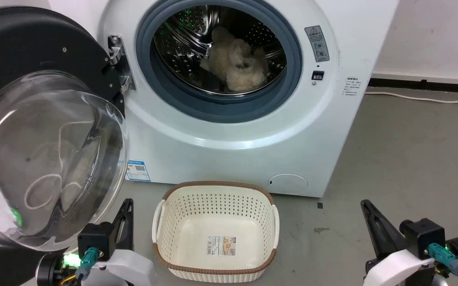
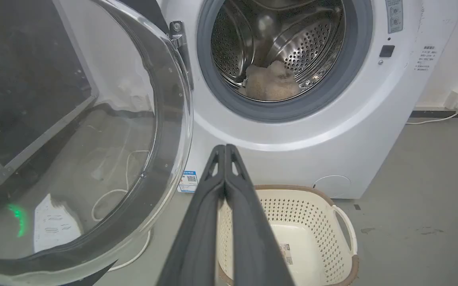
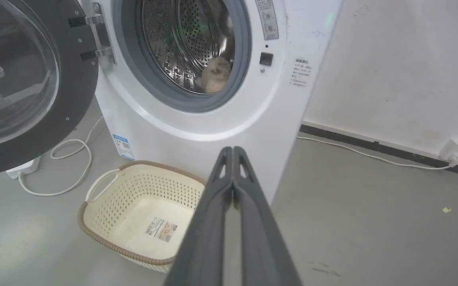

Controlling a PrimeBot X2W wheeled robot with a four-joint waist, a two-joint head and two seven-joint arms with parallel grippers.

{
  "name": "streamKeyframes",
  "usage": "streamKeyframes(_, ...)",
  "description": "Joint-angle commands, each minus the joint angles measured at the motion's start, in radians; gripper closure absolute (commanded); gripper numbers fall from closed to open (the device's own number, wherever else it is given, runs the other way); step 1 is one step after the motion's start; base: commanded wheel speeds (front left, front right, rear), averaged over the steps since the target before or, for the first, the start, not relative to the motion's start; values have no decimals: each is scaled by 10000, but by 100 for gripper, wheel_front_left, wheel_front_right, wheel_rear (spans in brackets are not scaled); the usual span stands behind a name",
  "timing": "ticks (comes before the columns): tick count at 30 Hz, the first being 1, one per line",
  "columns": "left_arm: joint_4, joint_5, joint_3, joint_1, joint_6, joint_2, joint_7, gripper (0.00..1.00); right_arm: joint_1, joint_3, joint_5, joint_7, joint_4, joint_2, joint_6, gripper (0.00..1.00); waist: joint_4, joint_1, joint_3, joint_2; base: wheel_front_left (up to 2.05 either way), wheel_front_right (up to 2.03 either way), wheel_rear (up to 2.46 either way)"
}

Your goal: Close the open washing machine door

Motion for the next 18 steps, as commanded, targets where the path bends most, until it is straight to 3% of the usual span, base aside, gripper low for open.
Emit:
streamKeyframes(1, -41, 26, 5, -65, 28, 1, 3, 100, -139, -7, 47, 3, -55, 47, 8, 100, 0, 0, 0, 0, 0, 0, 0)
streamKeyframes(18, -41, 26, 5, -65, 28, 1, 3, 100, -139, -7, 47, 3, -55, 47, 8, 100, 0, 0, 0, 0, 0, 0, 0)
